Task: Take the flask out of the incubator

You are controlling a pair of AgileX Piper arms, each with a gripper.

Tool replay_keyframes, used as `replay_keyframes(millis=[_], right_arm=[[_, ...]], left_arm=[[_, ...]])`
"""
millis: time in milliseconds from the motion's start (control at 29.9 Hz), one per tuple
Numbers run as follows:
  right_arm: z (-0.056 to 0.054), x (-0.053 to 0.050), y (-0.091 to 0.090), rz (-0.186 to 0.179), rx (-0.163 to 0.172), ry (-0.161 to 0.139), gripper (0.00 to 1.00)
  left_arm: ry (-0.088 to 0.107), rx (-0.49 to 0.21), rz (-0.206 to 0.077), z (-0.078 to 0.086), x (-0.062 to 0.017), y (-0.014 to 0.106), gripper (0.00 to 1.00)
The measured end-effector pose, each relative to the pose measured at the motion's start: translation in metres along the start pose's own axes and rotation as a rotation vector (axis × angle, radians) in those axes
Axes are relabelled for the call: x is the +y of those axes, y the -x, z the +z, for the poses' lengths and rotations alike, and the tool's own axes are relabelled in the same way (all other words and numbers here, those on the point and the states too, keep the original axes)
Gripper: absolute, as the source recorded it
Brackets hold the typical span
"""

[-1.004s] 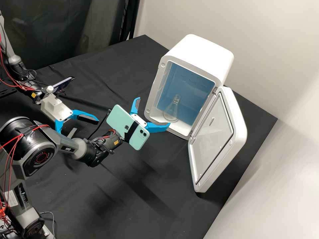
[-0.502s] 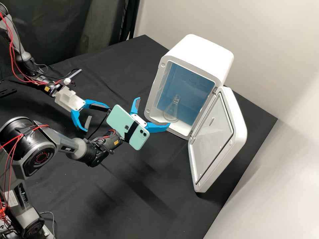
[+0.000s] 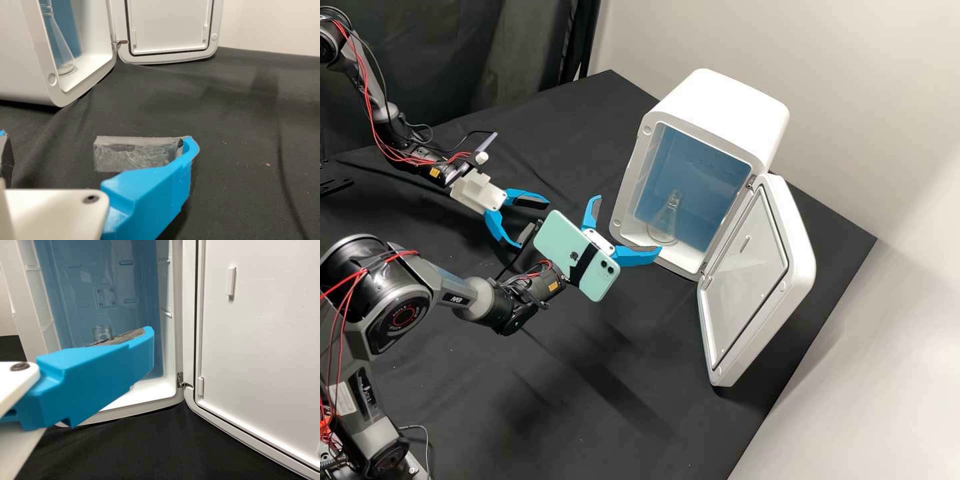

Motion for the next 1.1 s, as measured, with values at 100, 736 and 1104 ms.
replay_keyframes(millis=[100,736,1104], right_arm=[[0.000,0.000,0.000,0.000,0.000,0.000,1.00],[0.000,0.000,0.000,0.000,0.000,0.000,1.00],[0.000,0.000,0.000,0.000,0.000,0.000,1.00]], left_arm=[[-0.008,0.012,0.014,-0.006,0.0069,0.005,1.00],[-0.009,0.004,0.136,-0.015,0.0538,0.037,1.00],[-0.039,-0.096,0.125,0.019,0.0513,0.037,1.00]])
